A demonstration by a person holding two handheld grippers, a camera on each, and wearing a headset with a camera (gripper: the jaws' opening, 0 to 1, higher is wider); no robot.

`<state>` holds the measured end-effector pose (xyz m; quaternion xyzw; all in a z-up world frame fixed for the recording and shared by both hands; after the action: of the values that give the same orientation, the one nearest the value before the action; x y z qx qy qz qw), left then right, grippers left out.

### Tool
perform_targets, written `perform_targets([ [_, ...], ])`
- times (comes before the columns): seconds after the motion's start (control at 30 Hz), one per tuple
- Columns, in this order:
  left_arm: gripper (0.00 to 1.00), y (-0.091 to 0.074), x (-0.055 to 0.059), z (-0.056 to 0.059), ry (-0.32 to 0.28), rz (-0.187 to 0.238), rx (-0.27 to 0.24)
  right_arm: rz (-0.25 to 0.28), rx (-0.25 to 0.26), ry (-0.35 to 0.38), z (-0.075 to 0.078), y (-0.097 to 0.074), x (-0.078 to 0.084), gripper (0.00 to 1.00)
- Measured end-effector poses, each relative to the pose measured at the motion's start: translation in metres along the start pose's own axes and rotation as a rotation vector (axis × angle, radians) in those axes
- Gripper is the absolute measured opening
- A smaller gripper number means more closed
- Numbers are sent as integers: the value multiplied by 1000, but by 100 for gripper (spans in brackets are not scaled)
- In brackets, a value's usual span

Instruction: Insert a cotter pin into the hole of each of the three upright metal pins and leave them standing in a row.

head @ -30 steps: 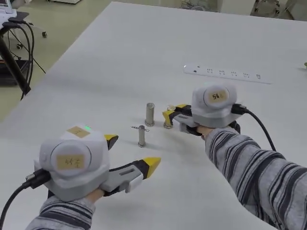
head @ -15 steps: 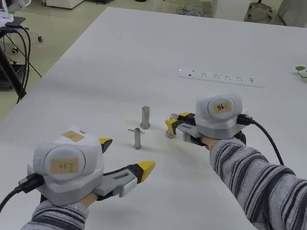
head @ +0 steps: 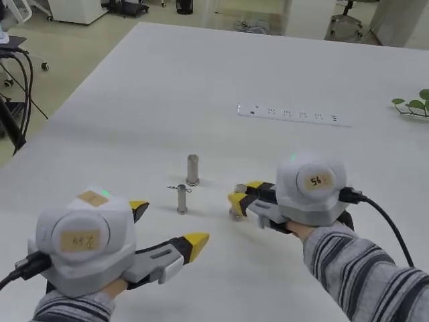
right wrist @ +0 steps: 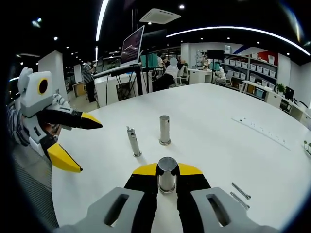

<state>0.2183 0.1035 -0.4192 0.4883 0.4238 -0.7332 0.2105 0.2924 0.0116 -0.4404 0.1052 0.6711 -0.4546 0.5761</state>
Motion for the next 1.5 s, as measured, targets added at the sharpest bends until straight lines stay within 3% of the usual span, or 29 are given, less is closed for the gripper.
perform_targets([
  [0.37, 64, -5, 3, 6, 5, -3, 2, -10, -23, 4, -17, -17, 9, 8],
  [0.67, 64, -8, 4, 8, 10, -6, 5, -15, -28, -15, -24, -21, 14, 8],
  [1.17, 64, -7, 5, 10, 25, -16, 8, -12, -17, -51, -26, -26, 20, 9],
  [1.27, 65, -7, 7, 11, 30, -27, 9, -15, -23, -24, -25, -25, 20, 9],
  [1.5, 67, -7, 7, 13, 31, -28, 4, -16, -36, -14, -21, -30, 20, 18],
])
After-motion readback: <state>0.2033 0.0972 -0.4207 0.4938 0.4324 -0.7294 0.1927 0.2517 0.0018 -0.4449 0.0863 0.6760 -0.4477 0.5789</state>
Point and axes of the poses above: the centre of the closed fingertips' face, and the gripper's own axes: y roughly forward along the fingers, z roughly to its right, x roughly out of its underside, the point moved 1 cm from there along -y, roughly backward along the fingers, and after that the axes turned 9 degrees about x, right-handed, at the moved point
